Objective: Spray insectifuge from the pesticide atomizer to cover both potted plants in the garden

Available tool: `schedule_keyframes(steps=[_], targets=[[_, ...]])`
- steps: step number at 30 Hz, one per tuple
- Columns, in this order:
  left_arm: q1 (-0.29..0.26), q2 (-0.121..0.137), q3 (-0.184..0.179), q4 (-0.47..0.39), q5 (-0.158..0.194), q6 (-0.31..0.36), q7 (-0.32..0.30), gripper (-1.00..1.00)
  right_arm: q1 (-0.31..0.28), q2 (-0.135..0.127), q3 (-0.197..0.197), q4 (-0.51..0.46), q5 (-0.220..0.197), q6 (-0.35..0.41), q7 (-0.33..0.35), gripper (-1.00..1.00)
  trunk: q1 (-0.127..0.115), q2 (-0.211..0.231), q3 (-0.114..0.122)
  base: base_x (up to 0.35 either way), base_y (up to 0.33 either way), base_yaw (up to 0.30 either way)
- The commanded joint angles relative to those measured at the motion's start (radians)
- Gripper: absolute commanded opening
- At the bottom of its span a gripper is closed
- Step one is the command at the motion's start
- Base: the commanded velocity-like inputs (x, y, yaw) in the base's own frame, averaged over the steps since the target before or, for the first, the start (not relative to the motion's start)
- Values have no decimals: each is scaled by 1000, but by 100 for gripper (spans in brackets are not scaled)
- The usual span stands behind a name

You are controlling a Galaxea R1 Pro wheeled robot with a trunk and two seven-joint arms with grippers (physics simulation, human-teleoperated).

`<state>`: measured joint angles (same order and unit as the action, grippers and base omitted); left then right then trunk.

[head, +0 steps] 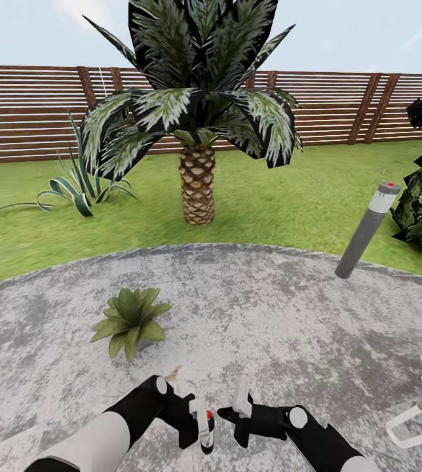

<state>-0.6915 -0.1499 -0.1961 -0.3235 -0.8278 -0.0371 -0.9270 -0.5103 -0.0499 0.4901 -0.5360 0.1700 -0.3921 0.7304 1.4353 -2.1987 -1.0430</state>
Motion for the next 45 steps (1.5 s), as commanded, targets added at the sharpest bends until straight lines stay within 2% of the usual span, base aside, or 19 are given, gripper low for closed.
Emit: schedule_keyframes(steps=[1,7,22,26,29,31,36,40,41,45], targets=[[0,0,2,-3,-8,-5,-3,-100,0,-1,2,-1,8,-5,-3,-100,0,0,-1,0,0,0],[1,-3,6,-3,-6,-43,-4,-100,0,-1,2,-1,8,-6,-3,-100,0,0,-1,0,0,0],[1,-16,6,-3,-1,-49,-6,-100,0,-1,2,-1,9,-5,-4,-100,0,0,-1,0,0,0],[1,-16,6,-3,-1,-48,-6,-100,0,-1,2,-1,9,-5,-4,-100,0,0,-1,0,0,0],[4,-5,1,-1,-8,-47,-5,-100,0,-1,2,-1,9,-5,-4,-100,0,0,-1,0,0,0],[6,8,0,0,-12,-46,-4,-100,0,-1,2,-1,9,-5,-4,-100,0,0,-1,0,0,0],[10,109,1,2,-12,-47,-4,-100,0,-2,2,2,11,-5,-5,-100,0,0,-1,0,0,0],[10,165,1,2,-12,-46,-4,-100,0,-4,2,6,11,-7,-5,-100,0,0,-1,0,0,0],[10,184,2,2,-10,-47,-4,-100,0,-5,2,6,11,-7,-5,100,0,0,-1,0,0,0],[12,265,14,11,9,-44,2,-100,0,-25,0,7,9,-7,-11,100,0,0,-1,0,0,0]])
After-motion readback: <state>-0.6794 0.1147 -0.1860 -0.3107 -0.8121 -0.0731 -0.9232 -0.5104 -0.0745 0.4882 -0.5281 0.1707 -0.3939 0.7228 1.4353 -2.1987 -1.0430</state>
